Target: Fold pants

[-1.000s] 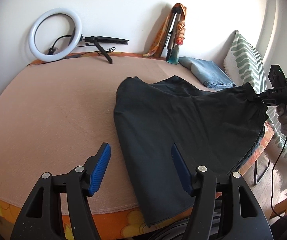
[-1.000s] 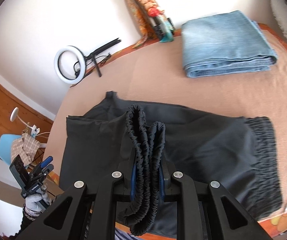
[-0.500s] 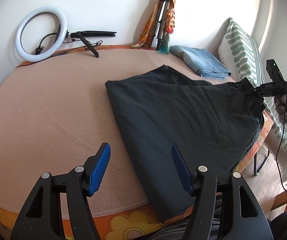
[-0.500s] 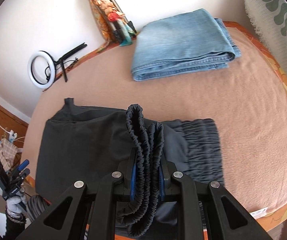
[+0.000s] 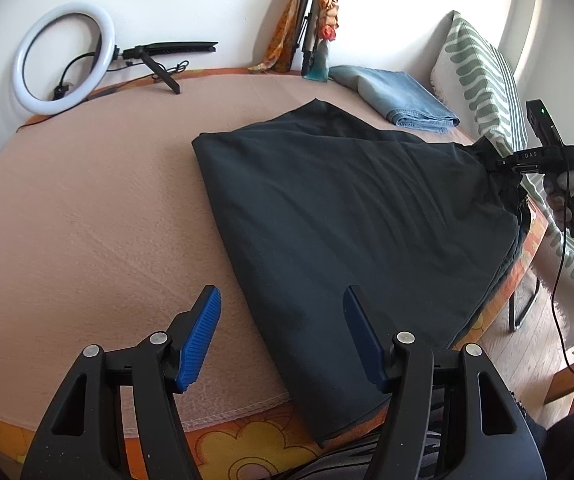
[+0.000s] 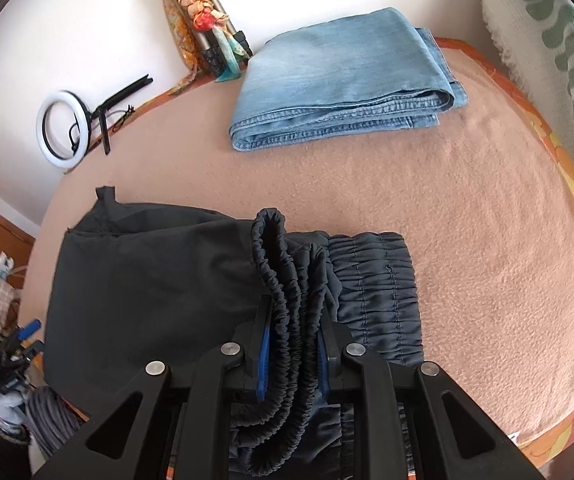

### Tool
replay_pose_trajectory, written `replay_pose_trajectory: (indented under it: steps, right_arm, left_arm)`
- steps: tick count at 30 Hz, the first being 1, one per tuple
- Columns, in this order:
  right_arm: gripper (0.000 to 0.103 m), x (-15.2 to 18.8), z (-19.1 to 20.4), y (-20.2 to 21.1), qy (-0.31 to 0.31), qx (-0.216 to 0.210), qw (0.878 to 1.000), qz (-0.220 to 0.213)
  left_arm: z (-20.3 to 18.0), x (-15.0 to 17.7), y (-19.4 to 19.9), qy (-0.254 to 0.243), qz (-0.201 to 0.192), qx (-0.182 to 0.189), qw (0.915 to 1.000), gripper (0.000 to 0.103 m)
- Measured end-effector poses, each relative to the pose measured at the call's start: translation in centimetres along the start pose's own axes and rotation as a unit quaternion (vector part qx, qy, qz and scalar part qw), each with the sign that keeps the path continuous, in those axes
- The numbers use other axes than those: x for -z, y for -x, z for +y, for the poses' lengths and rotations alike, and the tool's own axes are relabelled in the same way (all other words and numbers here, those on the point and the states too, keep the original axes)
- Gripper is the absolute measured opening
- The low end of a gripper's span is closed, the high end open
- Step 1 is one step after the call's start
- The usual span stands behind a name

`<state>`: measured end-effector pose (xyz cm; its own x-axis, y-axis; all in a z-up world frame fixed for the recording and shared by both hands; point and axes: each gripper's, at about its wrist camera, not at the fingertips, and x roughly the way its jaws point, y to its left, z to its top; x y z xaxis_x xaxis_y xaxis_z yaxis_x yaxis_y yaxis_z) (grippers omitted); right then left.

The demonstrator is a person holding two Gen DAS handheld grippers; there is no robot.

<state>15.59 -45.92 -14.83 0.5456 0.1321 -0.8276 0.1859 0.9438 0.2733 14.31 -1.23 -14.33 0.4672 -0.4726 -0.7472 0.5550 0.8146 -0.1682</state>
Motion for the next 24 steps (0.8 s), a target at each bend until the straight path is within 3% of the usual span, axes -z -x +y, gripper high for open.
replay_pose_trajectory:
  steps: [8,10,12,15,24]
  right_arm:
    - [0.021,0.1,-0.1,0.2,-0.005,0.005,1.000,-0.004]
    - [0.026,0.1,0.3,0.5,0.003,0.023,1.000,-0.007]
    - [0.039,0.0,0.9,1.2,0.017,0.059,0.998,-0.016]
    - [0.049,-0.2,1.5,2.6,0.020,0.079,0.996,-0.034]
    - [0.060,-1.1,8.0,6.5,0.062,0.003,0.995,-0.077]
  left_arm:
    - [-0.1,-0.1,-0.6,0.003,0.014,0.005,0.9999,0.063]
    - [0.2,-0.1,-0.8,0.013,0.018,0.008,0.9997,0.063]
    - [0.5,-0.1,-0.9,0.025,0.020,0.014,0.9994,0.063]
    - [0.8,0.0,-1.2,0.038,0.024,0.022,0.9987,0.063]
    - [1.1,0.1,-1.7,0.079,0.018,0.039,0.9959,0.063]
